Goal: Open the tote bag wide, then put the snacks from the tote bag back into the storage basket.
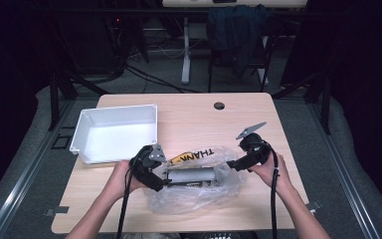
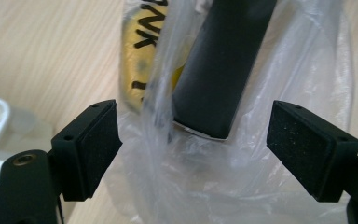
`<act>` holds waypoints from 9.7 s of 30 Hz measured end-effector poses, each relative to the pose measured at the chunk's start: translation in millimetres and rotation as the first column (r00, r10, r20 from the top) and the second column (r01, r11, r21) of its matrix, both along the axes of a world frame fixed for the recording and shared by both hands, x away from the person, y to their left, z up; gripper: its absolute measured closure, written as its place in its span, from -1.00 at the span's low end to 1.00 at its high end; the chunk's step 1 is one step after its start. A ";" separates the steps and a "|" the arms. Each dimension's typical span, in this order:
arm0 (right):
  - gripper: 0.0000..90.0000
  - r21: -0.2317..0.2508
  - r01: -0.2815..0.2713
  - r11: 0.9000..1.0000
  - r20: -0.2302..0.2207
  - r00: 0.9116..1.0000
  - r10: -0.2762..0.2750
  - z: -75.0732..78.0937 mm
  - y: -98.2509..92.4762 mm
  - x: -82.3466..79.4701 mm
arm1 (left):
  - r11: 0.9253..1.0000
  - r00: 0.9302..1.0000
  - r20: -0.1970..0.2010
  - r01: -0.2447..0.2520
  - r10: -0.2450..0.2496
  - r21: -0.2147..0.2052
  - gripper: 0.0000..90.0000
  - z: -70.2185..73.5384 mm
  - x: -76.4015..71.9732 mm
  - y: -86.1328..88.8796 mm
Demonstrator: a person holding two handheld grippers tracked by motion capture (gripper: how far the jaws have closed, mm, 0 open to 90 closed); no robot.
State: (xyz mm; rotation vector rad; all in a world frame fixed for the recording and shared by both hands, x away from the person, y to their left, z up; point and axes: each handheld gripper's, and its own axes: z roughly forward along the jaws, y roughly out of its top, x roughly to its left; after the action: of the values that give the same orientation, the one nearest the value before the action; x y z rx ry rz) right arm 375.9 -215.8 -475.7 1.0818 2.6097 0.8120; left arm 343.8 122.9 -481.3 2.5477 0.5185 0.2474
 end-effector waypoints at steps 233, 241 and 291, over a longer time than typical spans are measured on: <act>-0.80 0.057 0.052 0.997 -0.120 0.992 -0.045 -12.9 -61.4 -20.8 | 0.985 0.993 -0.021 -0.110 0.114 0.130 -0.03 41.5 104.7 188.3; -0.81 0.068 0.054 0.996 -0.120 0.992 -0.046 -13.0 -61.7 -21.1 | 0.982 0.989 -0.060 -0.122 0.132 0.141 -0.03 9.9 119.1 192.0; -0.77 0.057 0.042 0.998 -0.062 0.997 -0.038 -3.9 -63.7 -26.3 | 0.900 0.903 -0.078 -0.428 0.422 -0.086 -0.42 -11.0 152.3 150.6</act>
State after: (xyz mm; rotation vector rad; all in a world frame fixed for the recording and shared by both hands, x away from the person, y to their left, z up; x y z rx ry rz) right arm 349.6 -279.5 -479.6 1.1886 2.6203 0.8641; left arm 496.1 273.5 -492.3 2.3218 1.0848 0.2932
